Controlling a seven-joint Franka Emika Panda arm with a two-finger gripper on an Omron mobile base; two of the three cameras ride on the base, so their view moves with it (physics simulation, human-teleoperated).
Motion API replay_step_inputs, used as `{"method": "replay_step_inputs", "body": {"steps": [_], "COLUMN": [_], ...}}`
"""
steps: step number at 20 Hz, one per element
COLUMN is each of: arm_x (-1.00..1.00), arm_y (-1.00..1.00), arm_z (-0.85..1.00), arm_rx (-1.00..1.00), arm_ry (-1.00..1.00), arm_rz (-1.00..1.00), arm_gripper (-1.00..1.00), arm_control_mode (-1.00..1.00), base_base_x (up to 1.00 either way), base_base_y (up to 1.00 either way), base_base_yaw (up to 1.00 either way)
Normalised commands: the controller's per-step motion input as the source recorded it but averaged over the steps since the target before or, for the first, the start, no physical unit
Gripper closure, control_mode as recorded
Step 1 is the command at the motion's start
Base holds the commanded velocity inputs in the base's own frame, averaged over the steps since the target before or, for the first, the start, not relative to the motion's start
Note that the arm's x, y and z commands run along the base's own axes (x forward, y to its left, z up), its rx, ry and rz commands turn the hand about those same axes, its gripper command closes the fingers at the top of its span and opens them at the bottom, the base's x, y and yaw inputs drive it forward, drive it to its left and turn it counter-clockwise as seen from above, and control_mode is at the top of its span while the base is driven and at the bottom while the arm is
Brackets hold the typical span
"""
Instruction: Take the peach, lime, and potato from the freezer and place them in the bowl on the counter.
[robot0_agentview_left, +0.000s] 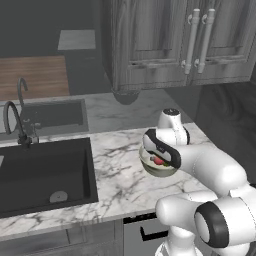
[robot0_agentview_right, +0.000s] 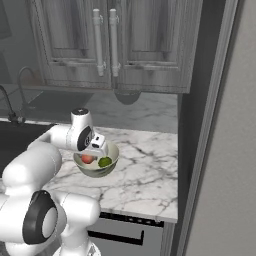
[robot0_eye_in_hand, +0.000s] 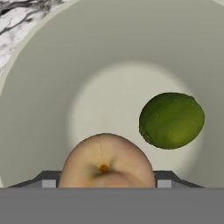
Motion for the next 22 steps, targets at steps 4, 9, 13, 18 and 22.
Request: {"method": "replay_step_inputs", "body": {"steps": [4, 9, 13, 18, 22], "arm_x": [0.0, 0.0, 0.0, 0.0, -0.1], "arm_y": [0.0, 0.0, 0.0, 0.0, 0.0], "arm_z": [0.0, 0.0, 0.0, 0.09, 0.49], "arm_rx": [0.0, 0.0, 0.0, 0.0, 0.0], "arm_ry": [0.0, 0.0, 0.0, 0.0, 0.0], "arm_rz": [0.0, 0.0, 0.0, 0.0, 0.0], "arm_gripper": [-1.0, -1.0, -1.0, -1.0, -1.0], "arm_control_mode": [-1.0, -1.0, -1.0, -1.0, -1.0], "base_base_x": [0.0, 0.0, 0.0, 0.0, 0.0], "base_base_y": [0.0, 0.0, 0.0, 0.0, 0.0], "base_base_yaw": [0.0, 0.0, 0.0, 0.0, 0.0]}}
